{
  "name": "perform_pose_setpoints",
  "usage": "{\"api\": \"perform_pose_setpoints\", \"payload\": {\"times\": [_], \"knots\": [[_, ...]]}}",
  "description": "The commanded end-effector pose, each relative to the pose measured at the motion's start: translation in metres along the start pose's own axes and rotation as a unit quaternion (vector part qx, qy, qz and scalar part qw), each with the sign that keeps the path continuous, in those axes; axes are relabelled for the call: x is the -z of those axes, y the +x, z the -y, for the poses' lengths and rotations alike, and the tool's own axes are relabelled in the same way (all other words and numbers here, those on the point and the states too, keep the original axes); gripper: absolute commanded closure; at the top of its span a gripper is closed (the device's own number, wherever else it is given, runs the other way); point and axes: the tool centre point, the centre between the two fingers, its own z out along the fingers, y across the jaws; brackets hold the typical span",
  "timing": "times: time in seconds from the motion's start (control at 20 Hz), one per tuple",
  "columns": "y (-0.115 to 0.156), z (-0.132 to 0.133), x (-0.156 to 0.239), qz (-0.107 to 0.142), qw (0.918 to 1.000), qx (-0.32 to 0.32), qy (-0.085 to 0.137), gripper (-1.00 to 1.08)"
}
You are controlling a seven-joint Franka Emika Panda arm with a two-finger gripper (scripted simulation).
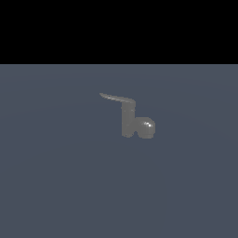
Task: Turn on the faucet by rotating a designated handle.
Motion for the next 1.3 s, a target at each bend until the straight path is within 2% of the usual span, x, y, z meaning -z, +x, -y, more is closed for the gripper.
{"api": "perform_pose_setpoints", "payload": {"times": [0.0, 0.4, 0.75, 1.0, 1.25], "knots": [[0.0, 0.0, 0.0, 0.0, 1.0, 0.0, 0.0, 1.08], [0.005, 0.006, -0.007, 0.0, 0.9998, -0.017, 0.0, 1.08], [0.019, 0.022, -0.024, -0.001, 0.9981, -0.061, 0.0, 1.08], [0.036, 0.038, -0.043, -0.001, 0.994, -0.109, 0.0, 1.08], [0.057, 0.054, -0.065, -0.002, 0.9865, -0.164, 0.0, 1.08]]}}
